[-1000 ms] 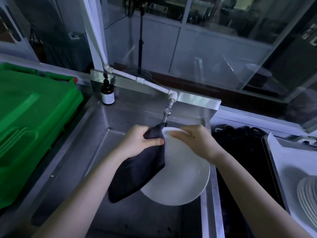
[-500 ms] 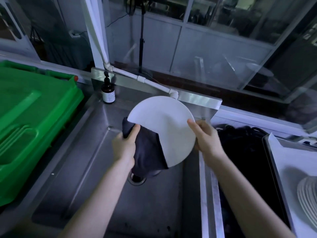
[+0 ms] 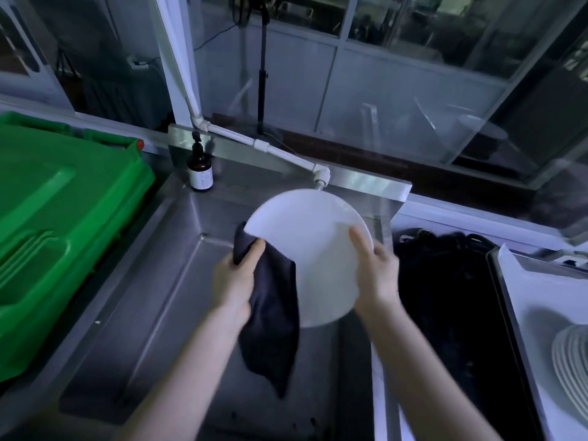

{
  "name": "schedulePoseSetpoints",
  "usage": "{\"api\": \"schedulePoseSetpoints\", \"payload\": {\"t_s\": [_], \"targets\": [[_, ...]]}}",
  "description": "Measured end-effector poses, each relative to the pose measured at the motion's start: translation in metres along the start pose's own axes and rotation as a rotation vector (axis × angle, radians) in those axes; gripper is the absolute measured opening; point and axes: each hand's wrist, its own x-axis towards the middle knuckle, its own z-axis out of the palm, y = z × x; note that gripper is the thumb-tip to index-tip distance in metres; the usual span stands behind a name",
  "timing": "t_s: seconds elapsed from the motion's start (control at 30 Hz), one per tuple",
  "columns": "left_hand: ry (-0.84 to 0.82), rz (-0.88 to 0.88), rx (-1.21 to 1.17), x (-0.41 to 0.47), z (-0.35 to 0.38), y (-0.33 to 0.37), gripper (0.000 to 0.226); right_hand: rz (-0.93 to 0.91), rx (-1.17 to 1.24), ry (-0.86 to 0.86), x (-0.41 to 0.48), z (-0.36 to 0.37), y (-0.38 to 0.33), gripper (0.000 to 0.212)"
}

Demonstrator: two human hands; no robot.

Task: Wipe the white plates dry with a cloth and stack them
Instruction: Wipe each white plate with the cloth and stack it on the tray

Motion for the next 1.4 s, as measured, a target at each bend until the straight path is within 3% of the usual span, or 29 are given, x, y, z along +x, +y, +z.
{"api": "schedulePoseSetpoints", "payload": {"t_s": [0.07,0.13,0.23,0.37,0.5,0.57,0.63,0.77,0.83,0.93,1.03,1.13,1.2,1.3,1.4], "targets": [[0.122,-0.166,-0.115,-0.008,0.01,-0.009,0.023,0.108,0.134,0.16,-0.014,0.012,0.017,0.035],[0.081,-0.156,-0.115,-0.003,0.007,-0.013,0.02,0.131,0.108,0.085,-0.017,0.01,0.024,0.03],[-0.04,-0.019,-0.058,0.008,-0.009,-0.004,0.015,0.011,-0.037,-0.152,0.0,-0.016,0.011,0.029],[-0.218,0.232,0.275,0.015,-0.014,0.015,0.018,-0.268,-0.413,-0.486,0.017,-0.029,-0.03,0.016],[-0.498,0.514,0.525,0.008,-0.004,0.031,0.021,-0.414,-0.763,-0.71,0.015,-0.011,-0.041,0.049],[-0.552,0.539,0.561,0.007,-0.005,0.032,0.017,-0.479,-0.766,-0.675,0.013,-0.008,-0.039,0.062],[-0.496,0.468,0.472,0.006,-0.01,0.027,0.01,-0.475,-0.699,-0.538,0.014,-0.012,-0.033,0.063],[-0.084,0.013,0.015,-0.002,-0.005,-0.005,0.017,-0.132,-0.182,-0.005,0.001,-0.007,-0.006,0.059],[0.033,-0.168,-0.107,-0.006,0.001,-0.019,0.021,0.028,0.034,0.14,-0.012,0.005,0.009,0.059],[-0.004,-0.174,-0.111,0.0,-0.004,-0.02,0.022,0.01,-0.023,-0.021,-0.015,-0.001,0.014,0.047],[-0.093,-0.017,-0.033,0.008,-0.012,-0.005,0.016,-0.162,-0.268,-0.252,0.003,-0.022,-0.014,0.031],[-0.233,0.211,0.207,0.012,-0.012,0.017,0.019,-0.302,-0.51,-0.489,0.016,-0.027,-0.046,0.048],[-0.373,0.336,0.366,0.013,-0.01,0.03,0.026,-0.35,-0.651,-0.615,0.017,-0.021,-0.053,0.048],[-0.501,0.405,0.495,0.011,-0.008,0.035,0.027,-0.304,-0.673,-0.673,0.012,-0.011,-0.048,0.054],[-0.392,0.281,0.302,0.014,-0.013,0.024,0.011,-0.201,-0.495,-0.521,0.011,-0.012,-0.047,0.039]]}}
